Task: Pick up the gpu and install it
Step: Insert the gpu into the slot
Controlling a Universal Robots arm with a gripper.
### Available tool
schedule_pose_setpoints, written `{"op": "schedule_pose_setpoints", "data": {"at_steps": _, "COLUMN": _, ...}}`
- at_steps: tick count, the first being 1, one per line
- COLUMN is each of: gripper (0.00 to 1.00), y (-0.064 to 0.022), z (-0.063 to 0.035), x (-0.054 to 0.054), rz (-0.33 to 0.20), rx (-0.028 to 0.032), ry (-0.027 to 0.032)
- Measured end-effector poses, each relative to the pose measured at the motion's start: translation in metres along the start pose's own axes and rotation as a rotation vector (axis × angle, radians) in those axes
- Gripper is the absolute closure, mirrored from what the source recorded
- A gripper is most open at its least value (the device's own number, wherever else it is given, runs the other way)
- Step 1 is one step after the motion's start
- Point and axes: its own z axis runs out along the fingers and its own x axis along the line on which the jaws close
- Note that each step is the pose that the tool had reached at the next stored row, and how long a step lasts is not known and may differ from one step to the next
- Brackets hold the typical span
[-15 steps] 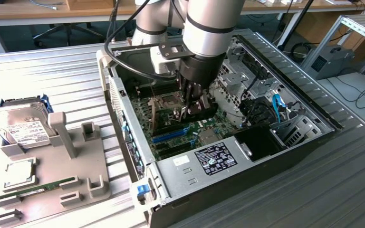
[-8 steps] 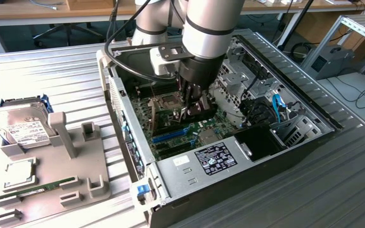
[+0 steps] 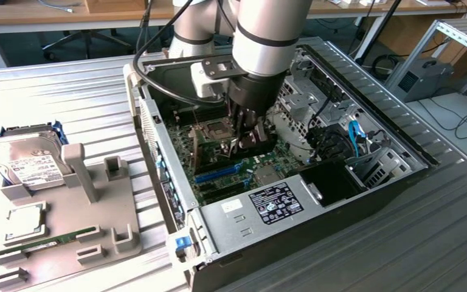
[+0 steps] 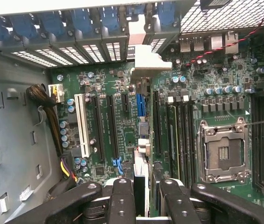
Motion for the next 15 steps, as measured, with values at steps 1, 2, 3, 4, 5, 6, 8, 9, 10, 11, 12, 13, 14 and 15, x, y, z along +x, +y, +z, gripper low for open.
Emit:
{"op": "schedule_pose_setpoints", "data": {"at_steps": 1, "gripper": 0.74, "y": 0.0, "z": 0.0003, "x": 0.0, "rz": 0.0, "rx": 0.0, "ry": 0.0001}}
{"op": "schedule_pose_setpoints", "data": {"at_steps": 2, "gripper": 0.74, "y": 0.0001, "z": 0.0005, "x": 0.0, "rz": 0.0, "rx": -0.0001, "ry": 0.0001}}
{"op": "schedule_pose_setpoints", "data": {"at_steps": 3, "gripper": 0.74, "y": 0.0002, "z": 0.0008, "x": 0.0001, "rz": 0.0, "rx": 0.0, "ry": 0.0002}}
{"op": "schedule_pose_setpoints", "data": {"at_steps": 4, "gripper": 0.74, "y": 0.0002, "z": 0.0011, "x": 0.0001, "rz": 0.0, "rx": 0.0, "ry": 0.0001}}
{"op": "schedule_pose_setpoints", "data": {"at_steps": 5, "gripper": 0.74, "y": 0.0002, "z": 0.0013, "x": 0.0001, "rz": 0.0, "rx": -0.0001, "ry": 0.0002}}
{"op": "schedule_pose_setpoints", "data": {"at_steps": 6, "gripper": 0.74, "y": 0.0003, "z": 0.0017, "x": 0.0001, "rz": 0.0, "rx": -0.0001, "ry": 0.0002}}
{"op": "schedule_pose_setpoints", "data": {"at_steps": 8, "gripper": 0.74, "y": 0.0005, "z": 0.0026, "x": -0.0002, "rz": 0.0, "rx": 0.0, "ry": 0.0001}}
{"op": "schedule_pose_setpoints", "data": {"at_steps": 9, "gripper": 0.74, "y": 0.0008, "z": 0.003, "x": -0.0008, "rz": 0.0, "rx": -0.0001, "ry": 0.0003}}
{"op": "schedule_pose_setpoints", "data": {"at_steps": 10, "gripper": 0.74, "y": 0.001, "z": 0.0035, "x": -0.0015, "rz": 0.0, "rx": 0.0, "ry": 0.0001}}
{"op": "schedule_pose_setpoints", "data": {"at_steps": 11, "gripper": 0.74, "y": 0.0013, "z": 0.0037, "x": -0.0019, "rz": 0.0, "rx": -0.0001, "ry": 0.0002}}
{"op": "schedule_pose_setpoints", "data": {"at_steps": 12, "gripper": 0.74, "y": 0.0016, "z": 0.0041, "x": -0.0021, "rz": -0.002, "rx": 0.0, "ry": 0.0001}}
{"op": "schedule_pose_setpoints", "data": {"at_steps": 13, "gripper": 0.74, "y": 0.0016, "z": 0.0042, "x": -0.0026, "rz": -0.005, "rx": -0.0002, "ry": 0.0007}}
{"op": "schedule_pose_setpoints", "data": {"at_steps": 14, "gripper": 0.74, "y": 0.0016, "z": 0.0044, "x": -0.003, "rz": -0.011, "rx": -0.0003, "ry": 0.0011}}
{"op": "schedule_pose_setpoints", "data": {"at_steps": 15, "gripper": 0.74, "y": 0.0017, "z": 0.0046, "x": -0.0034, "rz": -0.02, "rx": -0.0005, "ry": 0.0018}}
